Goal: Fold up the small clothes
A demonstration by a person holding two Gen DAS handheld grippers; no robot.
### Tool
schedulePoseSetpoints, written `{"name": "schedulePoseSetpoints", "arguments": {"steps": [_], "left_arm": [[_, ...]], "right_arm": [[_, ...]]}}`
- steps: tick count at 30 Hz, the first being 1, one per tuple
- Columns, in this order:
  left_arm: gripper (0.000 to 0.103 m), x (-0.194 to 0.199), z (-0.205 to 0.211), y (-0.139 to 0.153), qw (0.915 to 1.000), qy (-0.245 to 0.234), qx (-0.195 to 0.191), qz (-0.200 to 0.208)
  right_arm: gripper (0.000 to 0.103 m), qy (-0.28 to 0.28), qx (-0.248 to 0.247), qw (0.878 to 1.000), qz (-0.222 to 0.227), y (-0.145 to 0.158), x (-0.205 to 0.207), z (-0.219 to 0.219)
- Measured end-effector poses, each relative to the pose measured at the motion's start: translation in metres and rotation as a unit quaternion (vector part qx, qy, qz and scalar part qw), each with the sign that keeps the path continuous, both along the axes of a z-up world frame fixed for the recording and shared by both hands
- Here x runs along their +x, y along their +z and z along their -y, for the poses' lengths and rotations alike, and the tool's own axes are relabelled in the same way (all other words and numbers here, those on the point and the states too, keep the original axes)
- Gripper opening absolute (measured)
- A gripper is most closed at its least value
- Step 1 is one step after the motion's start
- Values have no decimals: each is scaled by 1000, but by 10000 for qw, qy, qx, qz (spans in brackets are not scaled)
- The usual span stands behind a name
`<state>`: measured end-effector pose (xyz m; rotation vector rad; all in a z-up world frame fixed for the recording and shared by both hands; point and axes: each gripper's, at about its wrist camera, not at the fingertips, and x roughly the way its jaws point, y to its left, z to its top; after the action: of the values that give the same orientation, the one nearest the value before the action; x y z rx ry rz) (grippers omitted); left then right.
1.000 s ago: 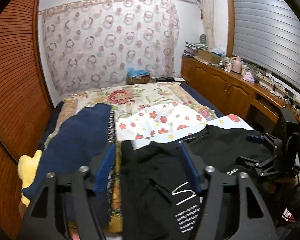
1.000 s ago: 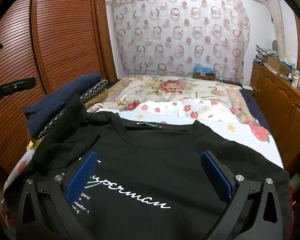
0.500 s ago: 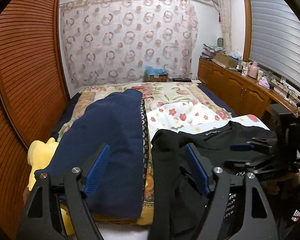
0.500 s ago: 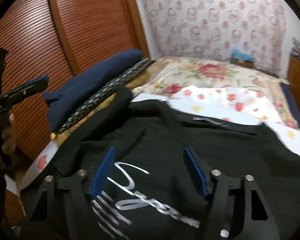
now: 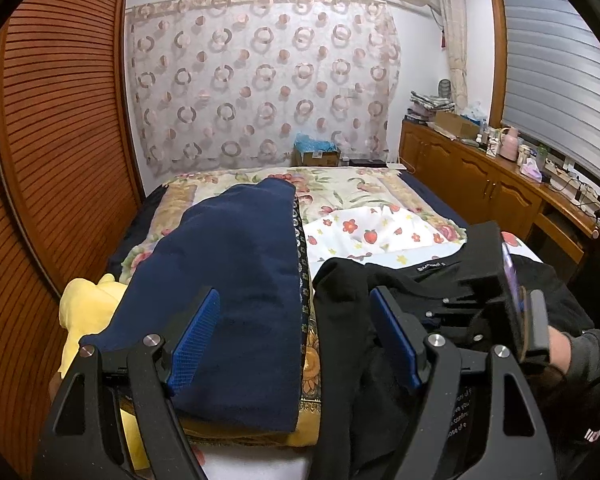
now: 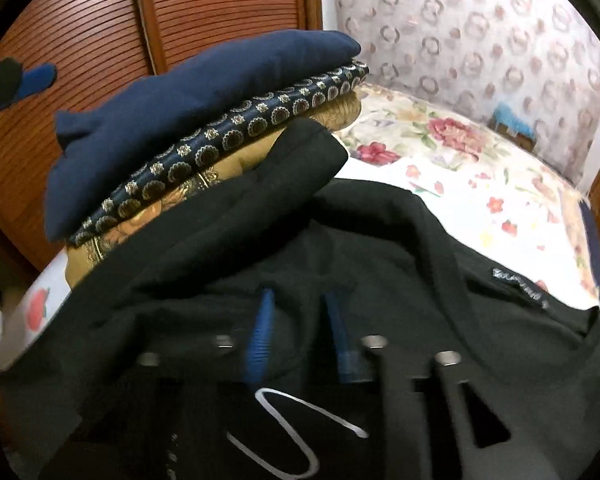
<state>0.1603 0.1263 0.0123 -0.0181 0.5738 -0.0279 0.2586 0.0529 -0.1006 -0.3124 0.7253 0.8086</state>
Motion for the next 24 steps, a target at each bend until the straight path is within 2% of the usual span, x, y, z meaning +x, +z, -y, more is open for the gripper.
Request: {"name": "schedulePoseSetpoints", "arguments": {"steps": [5, 7, 12, 13, 14, 15, 17, 18, 21, 24], "left_arm": [[78, 2, 0, 0, 10000, -22, -12, 18], [78, 5, 3, -1, 10000, -60, 3, 6], [78, 21, 15, -4, 9997, -229, -24, -111], [78, 23, 18, -4, 9995, -281, -26, -137], [77, 27, 23, -5, 9991, -381, -36, -170], [71, 30, 26, -7, 9989, -436, -34, -196], [62, 37, 35, -11, 9978, -582, -2, -313], [58, 41, 40, -13, 9970, -680, -1, -380], [54, 57, 54, -22, 9946, -831, 46, -628], [53, 76, 64, -35, 9923, -824, 231, -900]], "right_arm": [[5, -345, 456, 9984, 18, 16, -3, 50], [5, -438, 542, 9974, 164, 22, -8, 62], [5, -552, 679, 9960, 197, 28, -24, 81], [8, -547, 669, 9961, 159, 28, -30, 86], [17, -561, 583, 9967, 116, 27, -32, 91], [27, -646, 482, 9967, 135, 24, -33, 92], [42, -722, 435, 9963, 140, 23, -33, 96], [45, -745, 459, 9961, 103, 21, -34, 103], [55, -977, 386, 9944, 133, 21, -35, 120], [55, -1275, 319, 9912, 163, 20, -34, 142]]}}
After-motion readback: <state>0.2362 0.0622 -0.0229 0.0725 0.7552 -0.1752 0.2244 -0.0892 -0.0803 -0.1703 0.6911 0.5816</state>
